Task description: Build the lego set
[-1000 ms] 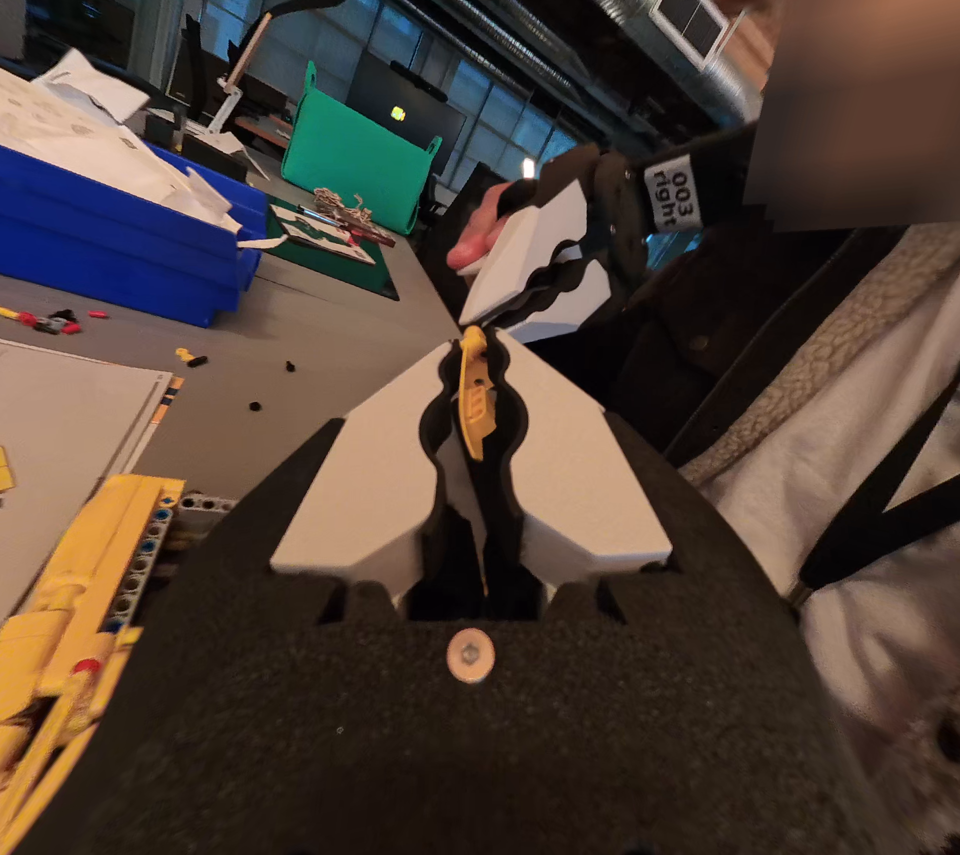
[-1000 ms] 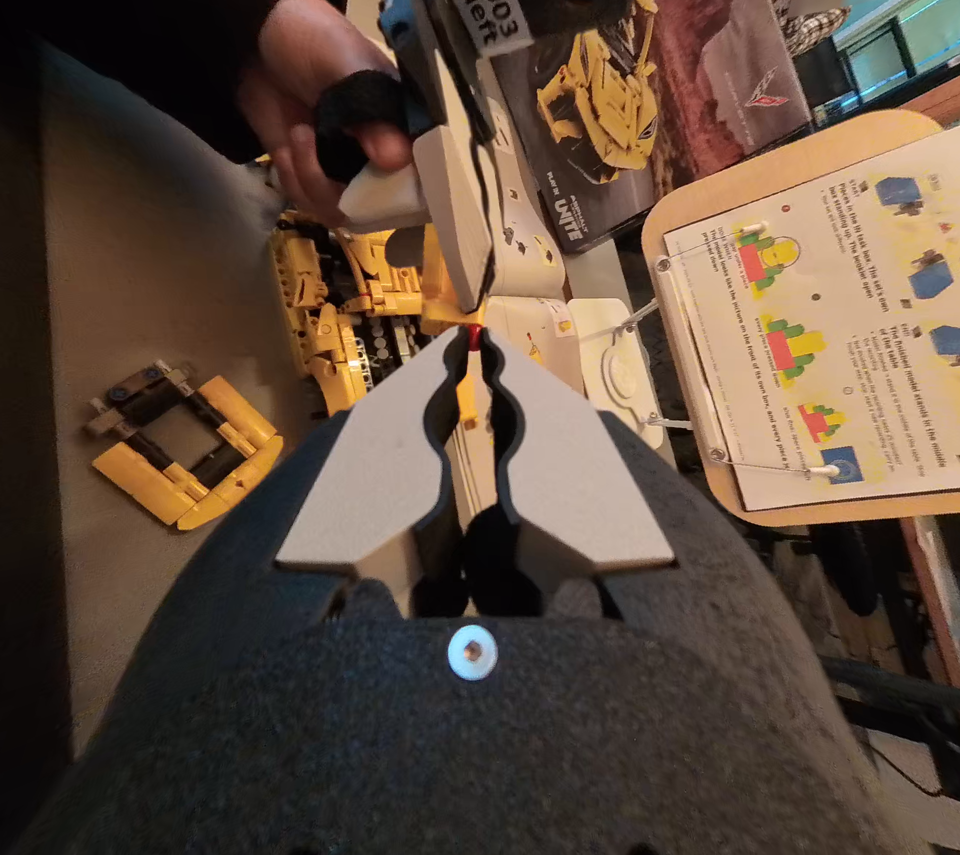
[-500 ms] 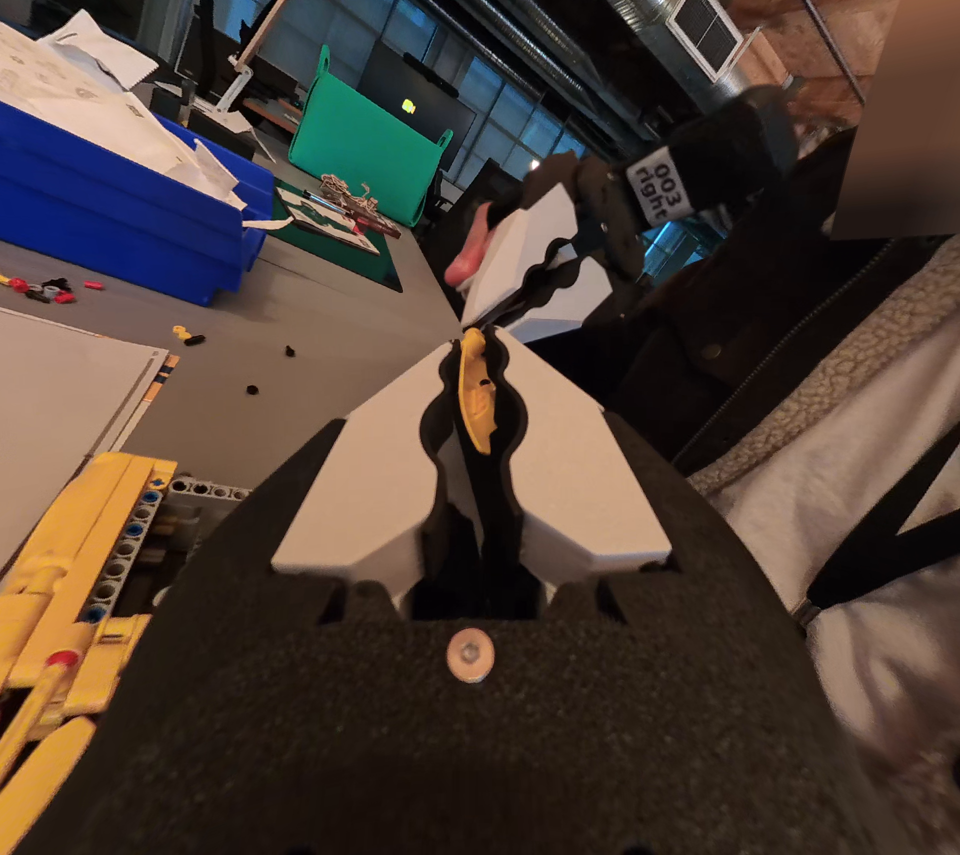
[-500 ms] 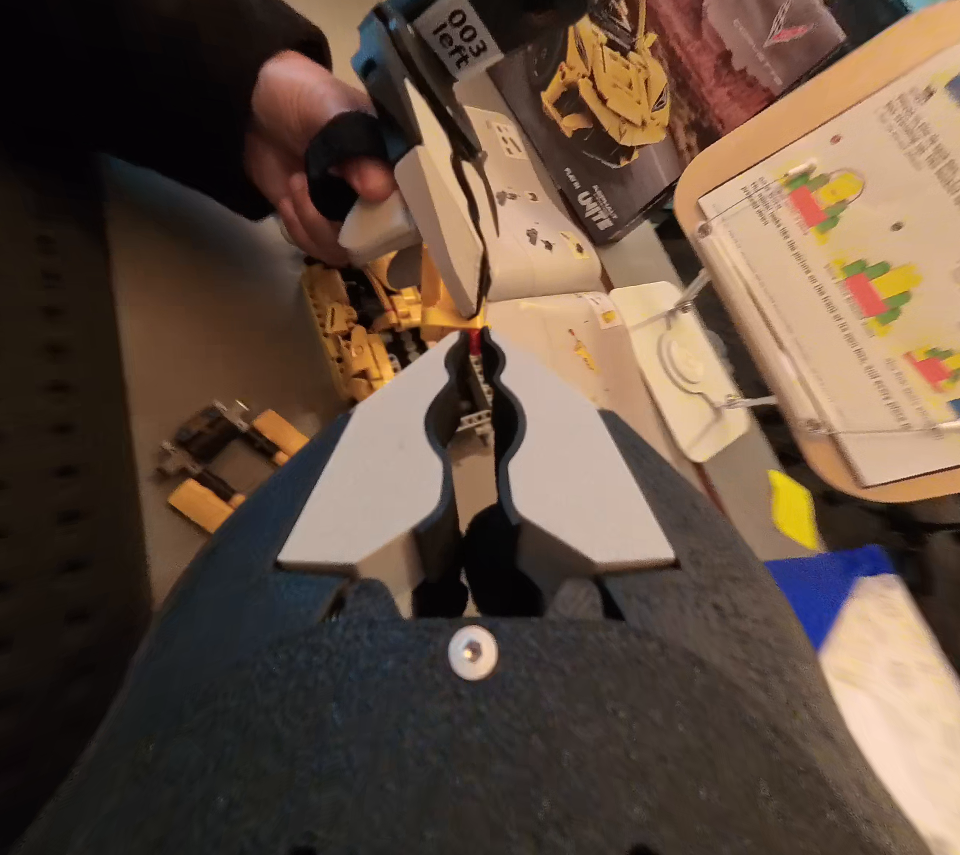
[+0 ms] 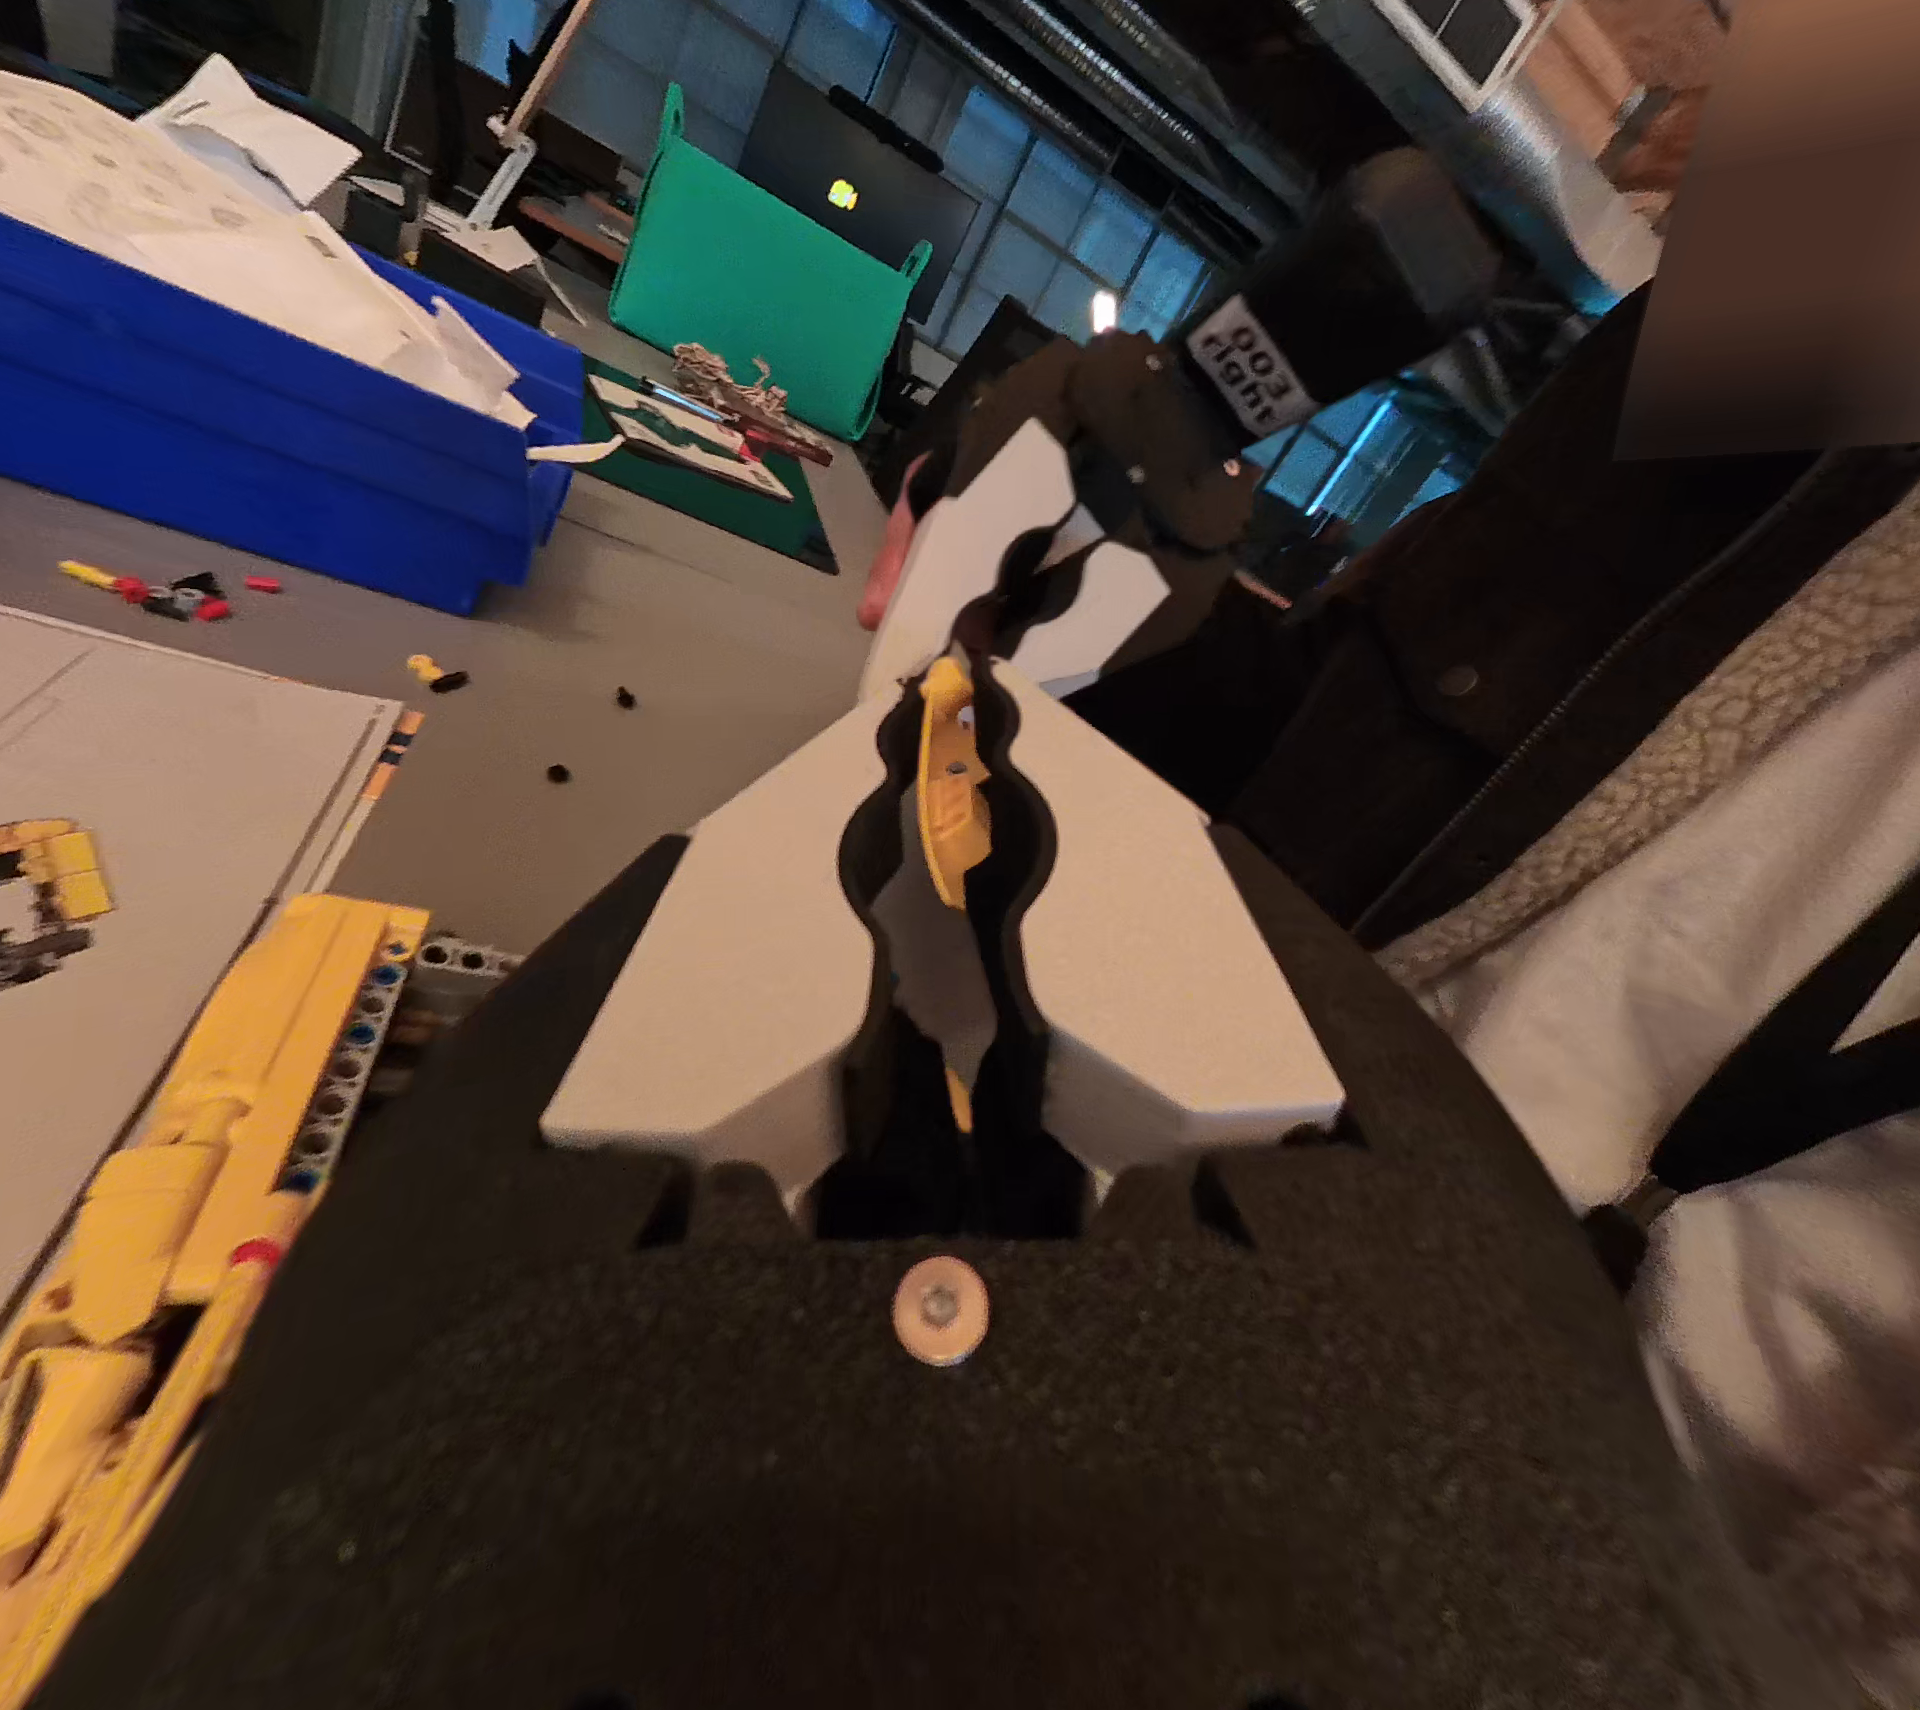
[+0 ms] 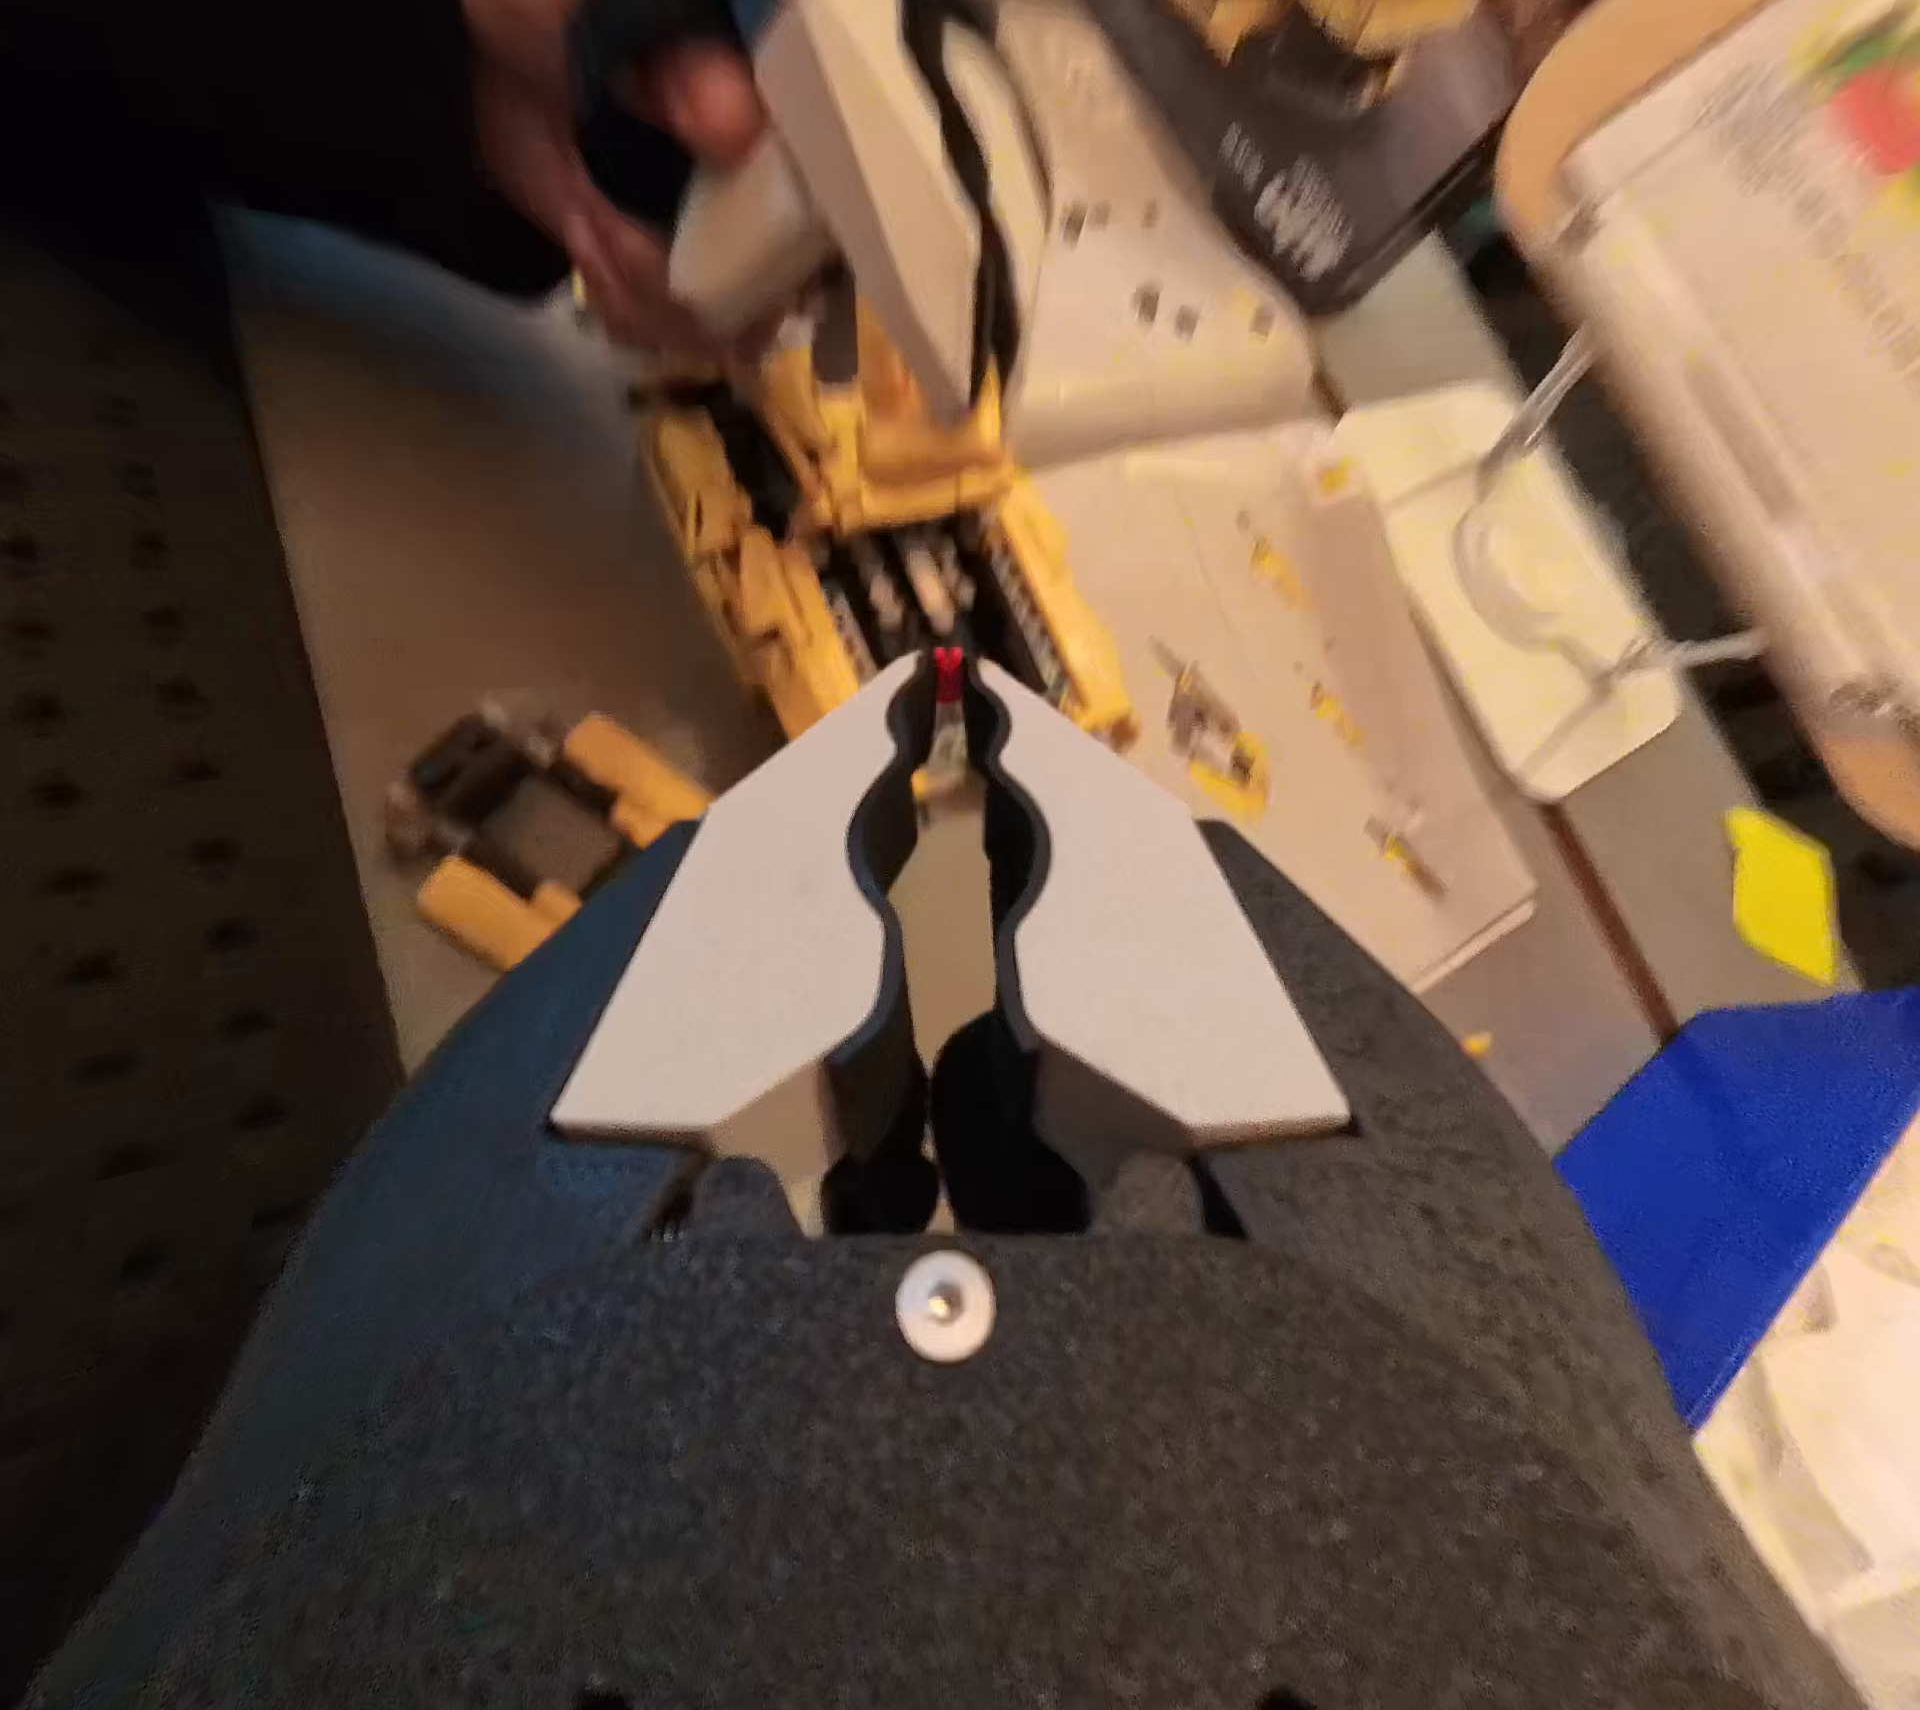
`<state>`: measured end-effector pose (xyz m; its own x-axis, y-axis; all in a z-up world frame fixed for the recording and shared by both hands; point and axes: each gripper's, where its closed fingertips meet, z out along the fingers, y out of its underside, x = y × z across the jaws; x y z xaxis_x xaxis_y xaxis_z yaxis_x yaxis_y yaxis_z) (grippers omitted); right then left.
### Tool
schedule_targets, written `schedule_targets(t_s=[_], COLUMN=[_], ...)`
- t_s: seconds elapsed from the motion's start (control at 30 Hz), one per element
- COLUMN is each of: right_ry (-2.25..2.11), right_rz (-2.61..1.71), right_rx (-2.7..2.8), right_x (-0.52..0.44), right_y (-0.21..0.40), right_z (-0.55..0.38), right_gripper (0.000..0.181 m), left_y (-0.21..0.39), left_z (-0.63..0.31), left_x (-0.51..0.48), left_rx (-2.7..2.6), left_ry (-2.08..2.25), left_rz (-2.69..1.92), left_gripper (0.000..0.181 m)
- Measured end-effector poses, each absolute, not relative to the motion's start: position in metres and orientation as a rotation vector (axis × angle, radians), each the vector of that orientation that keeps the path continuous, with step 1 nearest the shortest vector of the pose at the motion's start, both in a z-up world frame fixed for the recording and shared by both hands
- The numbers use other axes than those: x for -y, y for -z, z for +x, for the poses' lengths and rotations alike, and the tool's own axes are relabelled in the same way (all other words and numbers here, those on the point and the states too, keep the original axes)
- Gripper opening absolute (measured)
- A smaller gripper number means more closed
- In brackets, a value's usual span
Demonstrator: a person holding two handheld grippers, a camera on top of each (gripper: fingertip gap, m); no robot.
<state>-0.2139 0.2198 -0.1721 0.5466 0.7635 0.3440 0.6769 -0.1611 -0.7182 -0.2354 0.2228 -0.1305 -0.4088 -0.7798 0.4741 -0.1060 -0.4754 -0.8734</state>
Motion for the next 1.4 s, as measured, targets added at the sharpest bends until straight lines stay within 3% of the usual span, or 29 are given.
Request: schedule_targets(t_s=[0.13,0.23,0.57,0.97,1.03,1.2,1.4], right_ry=[-0.119,-0.202,-0.407,-0.342,-0.348,-0.292,-0.234], right_rz=[-2.318,-2.351,-2.200,-2.142,-2.138,-1.892,-1.821], right_rx=[1.269,1.247,1.111,1.075,1.042,1.142,1.235], right_x=[-0.201,-0.190,-0.184,-0.190,-0.194,-0.205,-0.214], right_y=[0.264,0.303,0.303,0.304,0.290,0.183,0.151], right_z=[-0.146,-0.121,-0.117,-0.116,-0.125,-0.195,-0.227], right_gripper=[0.005,0.004,0.010,0.005,0.005,0.004,0.004], left_y=[0.130,0.128,0.133,0.135,0.136,0.140,0.139], left_z=[-0.237,-0.237,-0.235,-0.233,-0.232,-0.231,-0.229], left_x=[-0.225,-0.221,-0.218,-0.216,-0.216,-0.214,-0.209], left_rx=[-1.257,-1.271,-1.275,-1.286,-1.287,-1.308,-1.318], left_ry=[1.884,1.887,1.910,1.913,1.900,1.873,1.868], left_rz=[-1.331,-1.314,-1.323,-1.325,-1.323,-1.319,-1.313], left_gripper=[0.008,0.009,0.009,0.009,0.009,0.009,0.008])
